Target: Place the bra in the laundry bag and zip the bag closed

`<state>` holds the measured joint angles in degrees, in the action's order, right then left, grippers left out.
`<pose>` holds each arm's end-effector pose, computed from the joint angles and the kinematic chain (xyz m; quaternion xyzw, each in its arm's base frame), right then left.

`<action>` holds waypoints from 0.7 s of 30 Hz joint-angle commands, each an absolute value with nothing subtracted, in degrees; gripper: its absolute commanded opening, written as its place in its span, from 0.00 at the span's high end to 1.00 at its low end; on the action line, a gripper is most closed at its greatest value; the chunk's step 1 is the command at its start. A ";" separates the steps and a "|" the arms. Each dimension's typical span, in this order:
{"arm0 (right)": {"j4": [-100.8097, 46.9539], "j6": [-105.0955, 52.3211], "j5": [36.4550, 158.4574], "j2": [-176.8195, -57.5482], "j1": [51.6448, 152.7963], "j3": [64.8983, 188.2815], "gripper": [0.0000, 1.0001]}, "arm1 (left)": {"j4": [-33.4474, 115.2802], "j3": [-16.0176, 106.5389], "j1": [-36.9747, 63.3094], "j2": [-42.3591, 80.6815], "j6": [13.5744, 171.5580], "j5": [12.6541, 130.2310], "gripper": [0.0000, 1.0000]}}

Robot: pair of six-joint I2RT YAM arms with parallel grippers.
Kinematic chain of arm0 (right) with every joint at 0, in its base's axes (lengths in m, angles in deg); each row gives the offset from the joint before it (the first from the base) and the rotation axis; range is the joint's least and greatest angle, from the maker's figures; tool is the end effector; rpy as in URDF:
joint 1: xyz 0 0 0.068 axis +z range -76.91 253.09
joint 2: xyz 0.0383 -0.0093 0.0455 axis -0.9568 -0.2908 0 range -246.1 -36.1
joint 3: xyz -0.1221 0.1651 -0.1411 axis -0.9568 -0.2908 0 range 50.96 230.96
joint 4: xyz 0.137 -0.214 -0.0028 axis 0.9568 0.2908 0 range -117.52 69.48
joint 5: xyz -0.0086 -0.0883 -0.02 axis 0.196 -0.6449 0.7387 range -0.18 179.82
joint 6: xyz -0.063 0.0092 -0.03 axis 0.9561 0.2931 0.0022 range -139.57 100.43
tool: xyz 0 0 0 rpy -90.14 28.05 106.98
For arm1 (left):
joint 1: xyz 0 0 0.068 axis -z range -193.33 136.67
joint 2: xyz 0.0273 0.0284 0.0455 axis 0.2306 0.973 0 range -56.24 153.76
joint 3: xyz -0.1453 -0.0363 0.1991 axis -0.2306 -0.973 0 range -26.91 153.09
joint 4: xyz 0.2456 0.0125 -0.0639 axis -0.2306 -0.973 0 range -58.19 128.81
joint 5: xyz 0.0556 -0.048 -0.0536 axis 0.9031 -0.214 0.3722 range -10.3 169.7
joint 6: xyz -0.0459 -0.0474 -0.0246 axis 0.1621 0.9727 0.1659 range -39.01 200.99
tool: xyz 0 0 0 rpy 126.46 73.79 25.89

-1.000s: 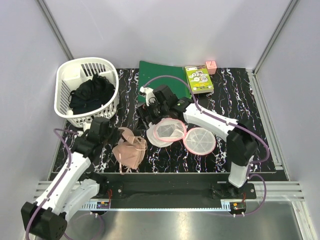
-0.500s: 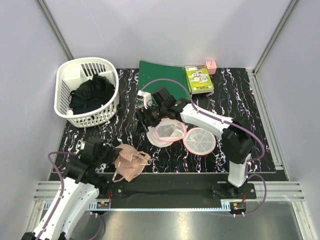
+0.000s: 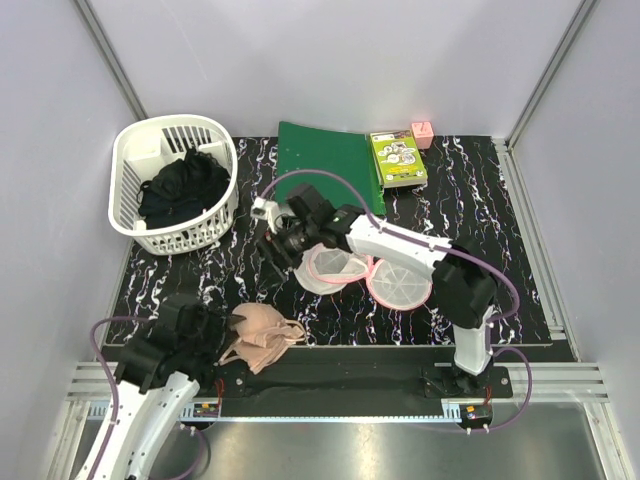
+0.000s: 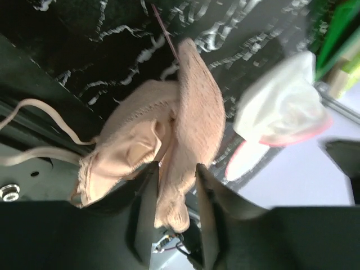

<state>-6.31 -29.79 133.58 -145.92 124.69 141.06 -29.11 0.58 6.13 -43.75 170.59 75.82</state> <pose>0.2371 0.3634 0.2395 -0.4430 0.7350 0.4889 0.1565 0.0733 -0.0301 0.1797 -0.5357 0.7817 -0.2774 0.1582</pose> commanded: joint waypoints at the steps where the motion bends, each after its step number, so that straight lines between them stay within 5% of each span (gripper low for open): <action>1: -7.49 -28.45 137.89 -149.04 128.46 142.98 0.07 | -32.12 4.20 6.36 -48.32 167.56 75.93 0.46; 9: -7.75 -29.06 140.26 -152.03 132.68 140.34 0.11 | -36.42 14.03 6.53 -48.43 163.00 83.12 0.08; 14: -7.75 -29.94 143.52 -152.04 134.44 137.19 0.20 | -37.91 24.05 6.62 -35.10 150.81 88.13 0.17; 16: -8.97 -31.08 144.47 -151.24 134.62 135.86 0.19 | -38.27 25.64 6.53 -27.71 148.50 89.37 0.13; 17: -9.07 -31.87 144.57 -151.33 134.62 135.77 0.19 | -38.53 25.82 6.53 -25.77 148.40 90.07 0.03; 21: -8.71 -35.20 137.65 -147.39 133.39 134.02 0.17 | -34.15 23.55 6.44 -18.90 146.55 86.13 0.03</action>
<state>-7.14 -31.41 141.32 -152.52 134.09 135.16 -37.33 24.79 6.42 -23.08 152.16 86.84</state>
